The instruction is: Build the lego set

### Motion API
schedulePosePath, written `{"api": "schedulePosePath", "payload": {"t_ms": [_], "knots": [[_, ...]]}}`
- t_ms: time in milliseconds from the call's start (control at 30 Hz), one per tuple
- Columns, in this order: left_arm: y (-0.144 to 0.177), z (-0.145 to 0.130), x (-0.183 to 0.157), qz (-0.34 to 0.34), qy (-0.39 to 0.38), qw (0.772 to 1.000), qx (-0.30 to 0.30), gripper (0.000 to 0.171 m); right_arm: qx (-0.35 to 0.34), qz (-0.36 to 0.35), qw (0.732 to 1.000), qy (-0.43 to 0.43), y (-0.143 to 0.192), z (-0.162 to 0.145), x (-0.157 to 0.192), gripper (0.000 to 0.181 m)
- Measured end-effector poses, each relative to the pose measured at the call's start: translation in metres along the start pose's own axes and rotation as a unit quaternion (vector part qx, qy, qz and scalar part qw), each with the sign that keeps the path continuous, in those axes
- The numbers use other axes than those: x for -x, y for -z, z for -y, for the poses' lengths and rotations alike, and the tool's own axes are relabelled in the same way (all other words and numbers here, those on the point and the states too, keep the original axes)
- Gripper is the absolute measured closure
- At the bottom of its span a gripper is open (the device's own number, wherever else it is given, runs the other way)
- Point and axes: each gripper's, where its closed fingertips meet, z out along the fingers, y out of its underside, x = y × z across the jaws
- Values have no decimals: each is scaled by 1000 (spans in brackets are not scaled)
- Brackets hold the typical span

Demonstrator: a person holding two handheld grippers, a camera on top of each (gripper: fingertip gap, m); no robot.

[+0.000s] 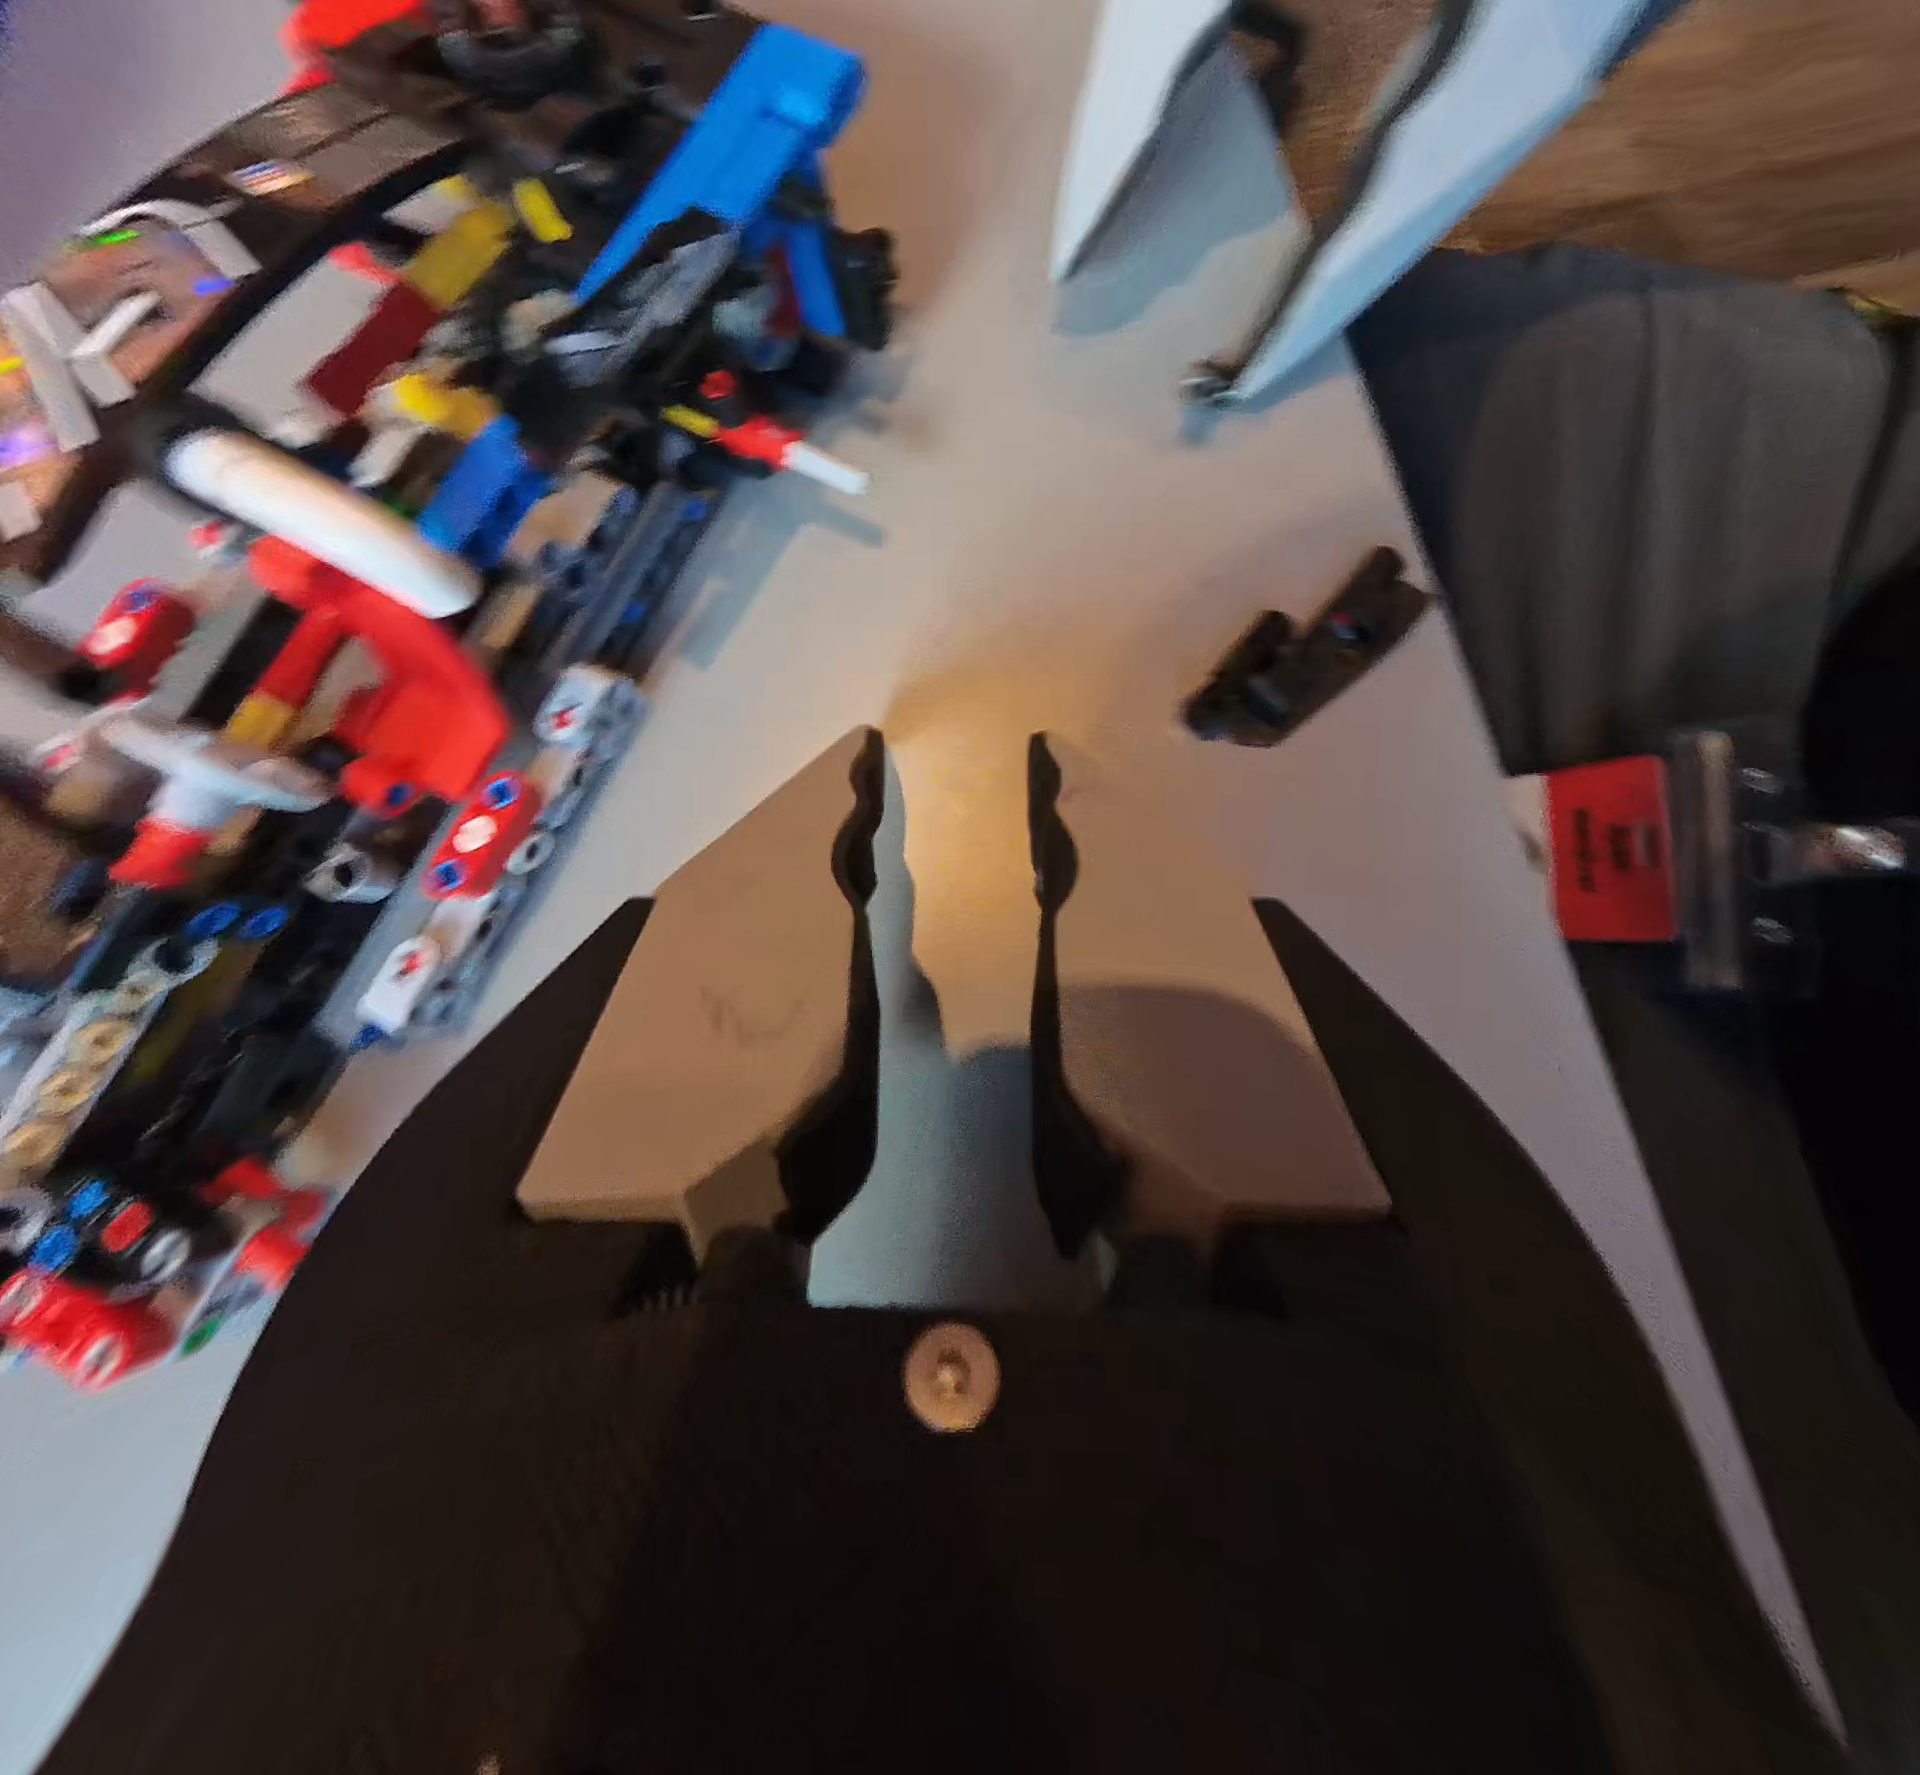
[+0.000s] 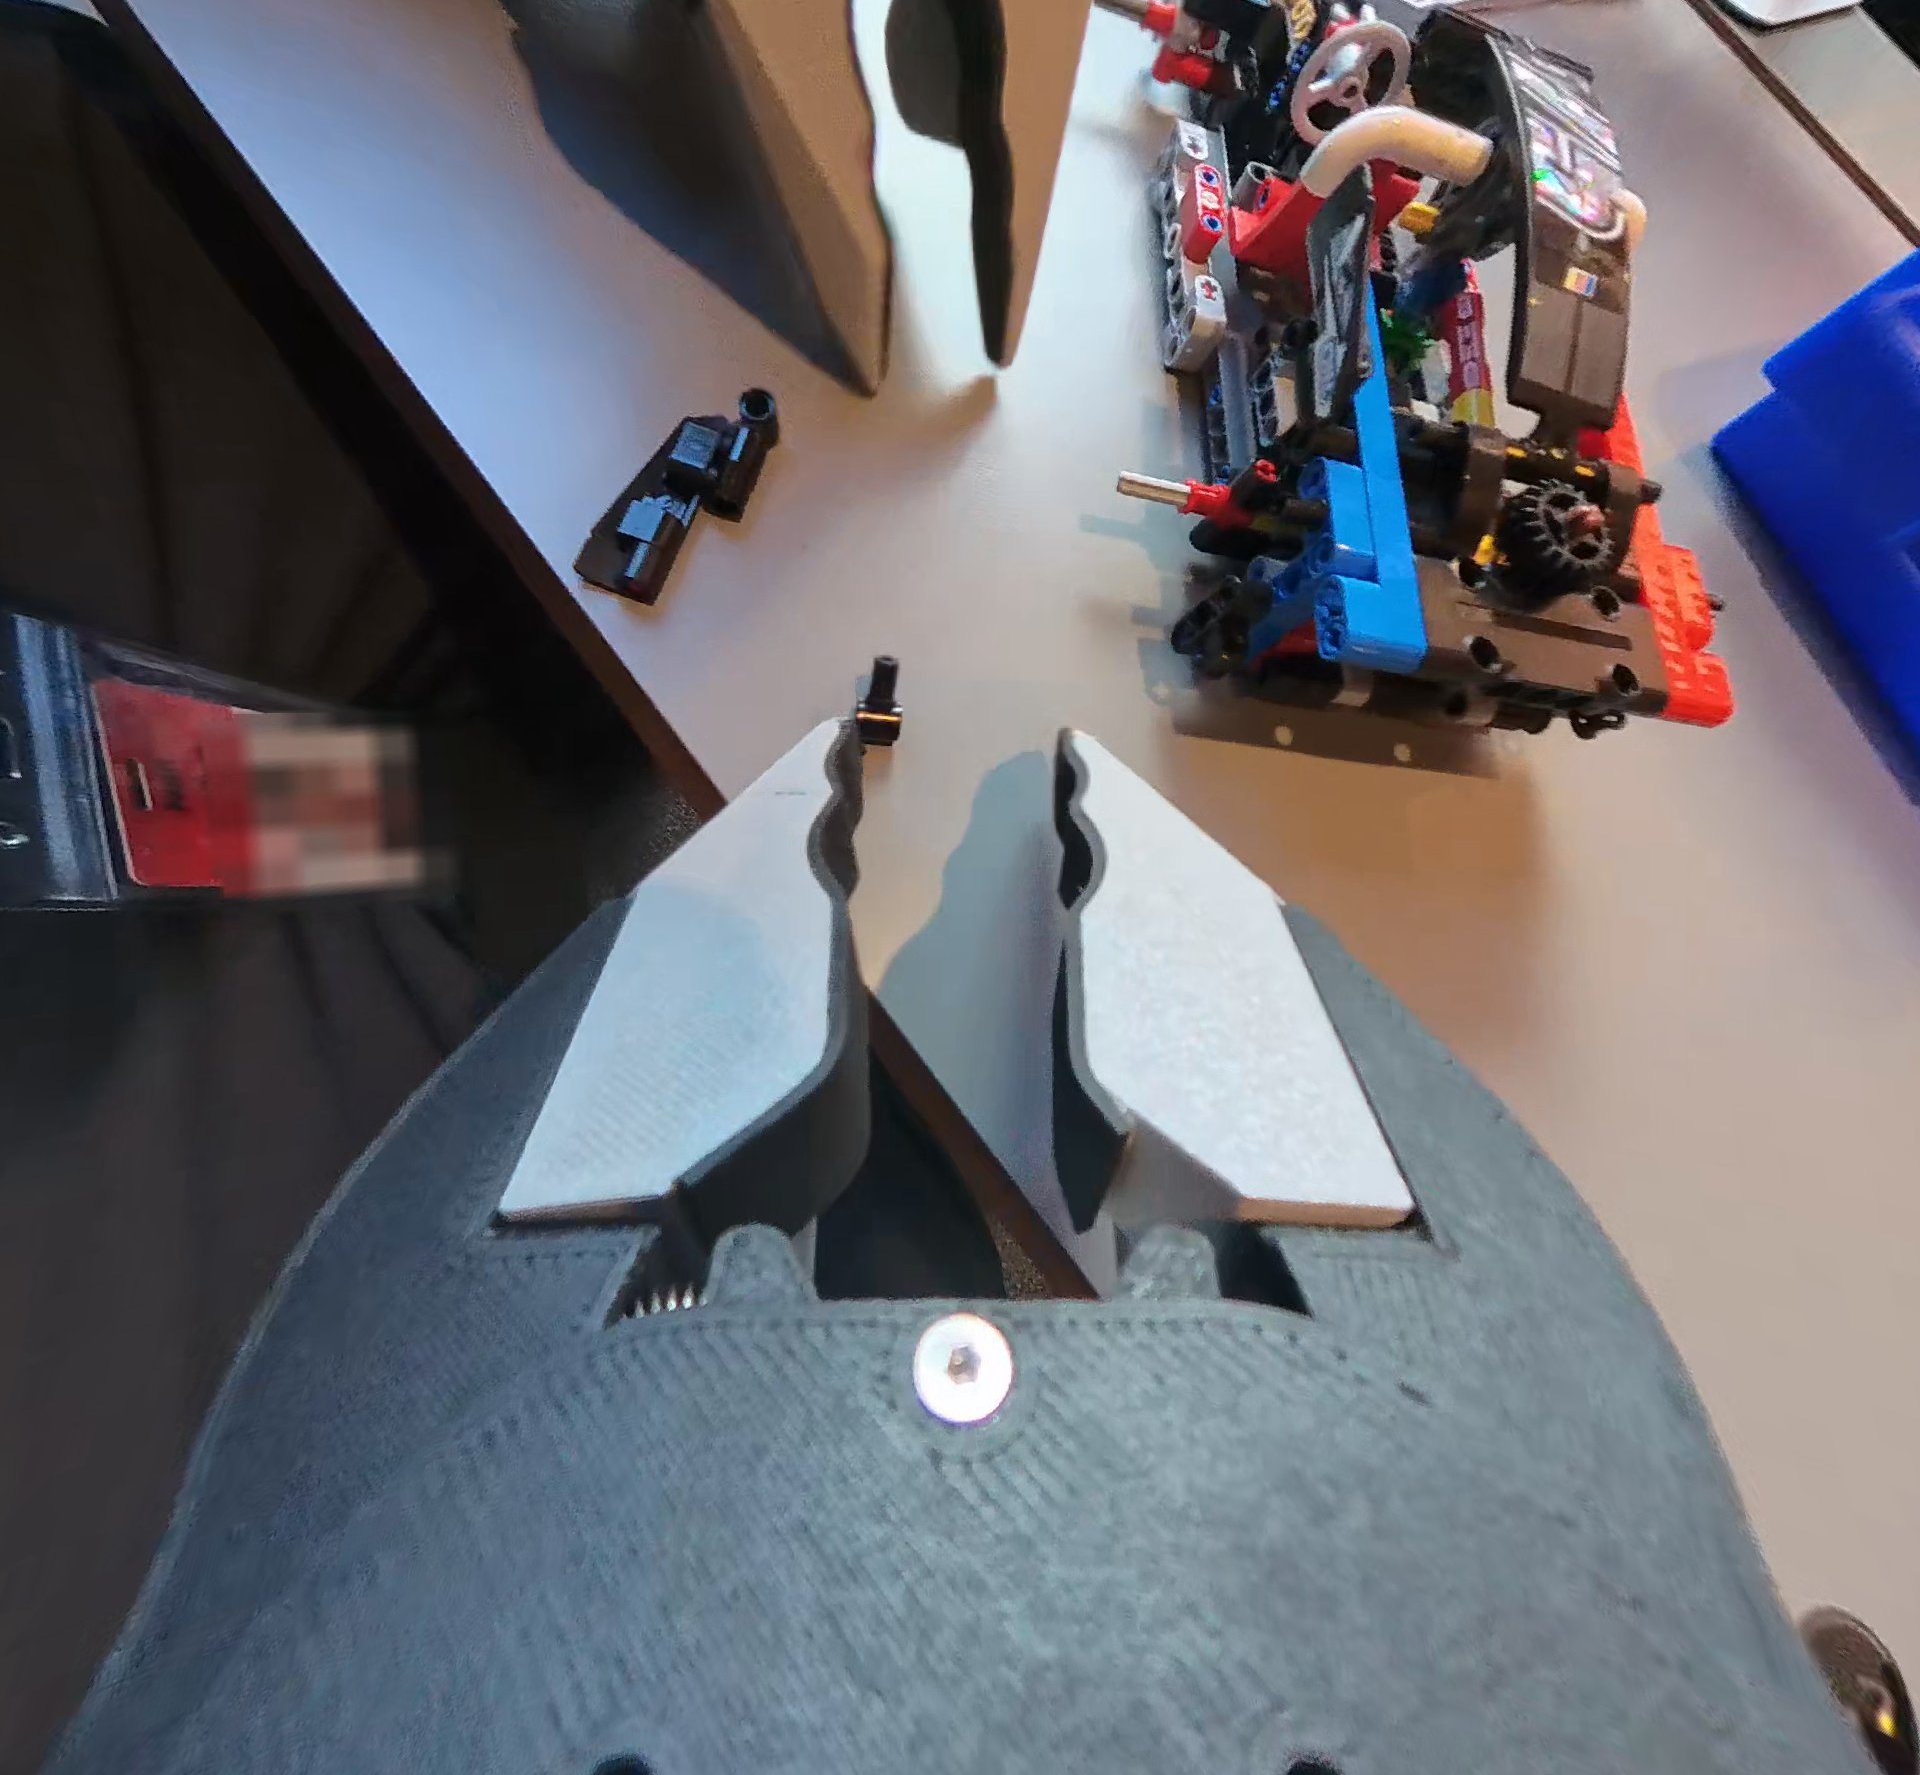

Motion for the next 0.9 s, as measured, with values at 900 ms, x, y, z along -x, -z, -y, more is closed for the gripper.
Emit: {"api": "schedulePosePath", "payload": {"t_ms": [900], "knots": [[15, 0, -39, 43, 46, 998, 10, 141, -44, 83, 995, -24, -16, 44, 63, 157]]}}
